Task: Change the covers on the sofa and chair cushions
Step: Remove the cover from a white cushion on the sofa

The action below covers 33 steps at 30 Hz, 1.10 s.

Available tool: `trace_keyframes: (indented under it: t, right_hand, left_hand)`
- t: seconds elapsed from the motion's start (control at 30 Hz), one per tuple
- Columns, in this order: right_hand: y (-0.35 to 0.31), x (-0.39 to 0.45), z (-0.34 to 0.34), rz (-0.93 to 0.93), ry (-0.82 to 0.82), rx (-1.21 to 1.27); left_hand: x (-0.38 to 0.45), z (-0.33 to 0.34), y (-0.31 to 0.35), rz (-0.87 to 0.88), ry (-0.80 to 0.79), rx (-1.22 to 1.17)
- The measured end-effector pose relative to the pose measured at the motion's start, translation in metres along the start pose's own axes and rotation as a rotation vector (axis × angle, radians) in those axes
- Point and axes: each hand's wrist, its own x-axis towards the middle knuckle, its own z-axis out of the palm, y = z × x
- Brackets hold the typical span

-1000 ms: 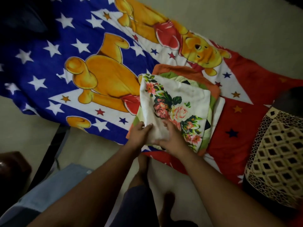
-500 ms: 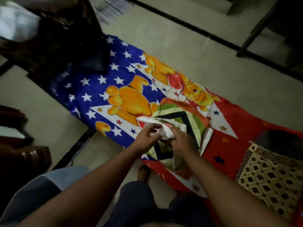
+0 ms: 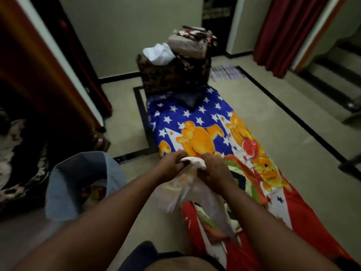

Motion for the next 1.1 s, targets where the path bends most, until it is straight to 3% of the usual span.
trace_keyframes:
  t: [0.27, 0.37, 0.47, 0.6, 0.7, 0.83, 0.97, 1.1]
  right_hand:
    - [-0.15, 0.014, 0.047, -0.137, -0.014, -0.203]
    - [-0.224, 0.009, 0.082, -0.259, -0.016, -0.209]
    - [-0.299, -0.005, 0.119, -0.385, -0.122, -0.22]
    - [-0.397, -0.026, 0.174, -0.54, -0.263, -0.264]
    - [-0.464, -0.042, 0.212, -0.663, -0.251, -0.322]
    - [-0.522, -0.053, 0.244, -0.786, -0.227, -0.362]
    - [-0.558, -0.043, 0.283, -0.644, -0.308, -0.293]
    - [-0.593, -0.021, 0.328, -0.547, -0.361, -0.261]
  left_hand:
    - [-0.142, -0.098, -0.034, -0.215, 0.298, -0.049]
    - [-0.214, -0.133, -0.058, -0.321, 0.373, 0.127]
    - [-0.28, -0.165, -0.072, -0.396, 0.332, 0.413]
    - [-0.351, -0.196, -0.095, -0.499, 0.337, 0.55]
    - [-0.412, -0.224, -0.12, -0.622, 0.481, 0.481]
    - [-0.48, -0.262, -0.139, -0.653, 0.646, 0.369]
    - [-0.523, -0.296, -0.167, -0.692, 0.819, 0.358]
    - [-0.56, -0.32, -0.209, -0.906, 0.949, 0.299]
